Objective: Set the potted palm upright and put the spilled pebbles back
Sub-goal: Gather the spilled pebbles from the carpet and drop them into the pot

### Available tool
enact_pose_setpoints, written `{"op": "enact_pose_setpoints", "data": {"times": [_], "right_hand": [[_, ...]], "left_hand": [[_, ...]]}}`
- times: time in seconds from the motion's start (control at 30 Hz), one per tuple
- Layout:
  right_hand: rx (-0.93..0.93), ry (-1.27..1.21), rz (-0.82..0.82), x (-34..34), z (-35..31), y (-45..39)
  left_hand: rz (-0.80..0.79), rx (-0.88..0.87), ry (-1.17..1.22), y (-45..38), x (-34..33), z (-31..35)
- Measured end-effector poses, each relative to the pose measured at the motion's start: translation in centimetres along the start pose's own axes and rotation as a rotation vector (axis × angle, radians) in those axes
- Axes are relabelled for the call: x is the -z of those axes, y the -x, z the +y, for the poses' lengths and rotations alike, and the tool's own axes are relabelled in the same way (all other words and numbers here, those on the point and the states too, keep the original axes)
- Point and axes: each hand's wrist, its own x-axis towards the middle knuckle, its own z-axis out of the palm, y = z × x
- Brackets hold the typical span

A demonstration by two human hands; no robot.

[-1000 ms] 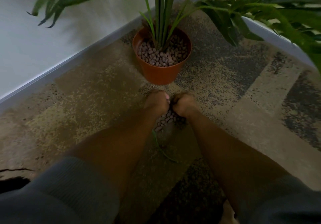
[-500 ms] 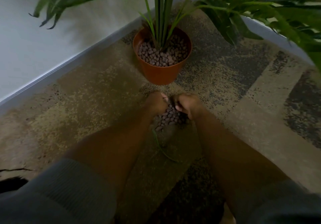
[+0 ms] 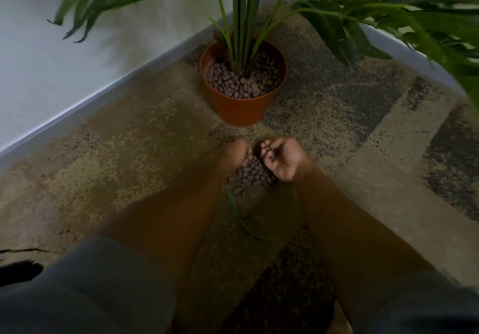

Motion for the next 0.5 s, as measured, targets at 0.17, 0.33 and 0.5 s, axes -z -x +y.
{"op": "enact_pose_setpoints", "data": {"times": [0.17,0.33,0.5], "right_hand": [[0.031,-0.061,-0.027,0.0,0.3,0.4],[0.021,-0.091,-0.03,-0.5,0.6,0.6],[0.026,-0.05,-0.047,-1.3,0.6,1.5]], "left_hand": [[-0.007,0.117,0.346,1.2,0.3,0.2],[-0.007,0.22,0.644,1.5,0.6,-0.5],[0.053,0.217,0.904,2.5,0.7,-0.2]]}}
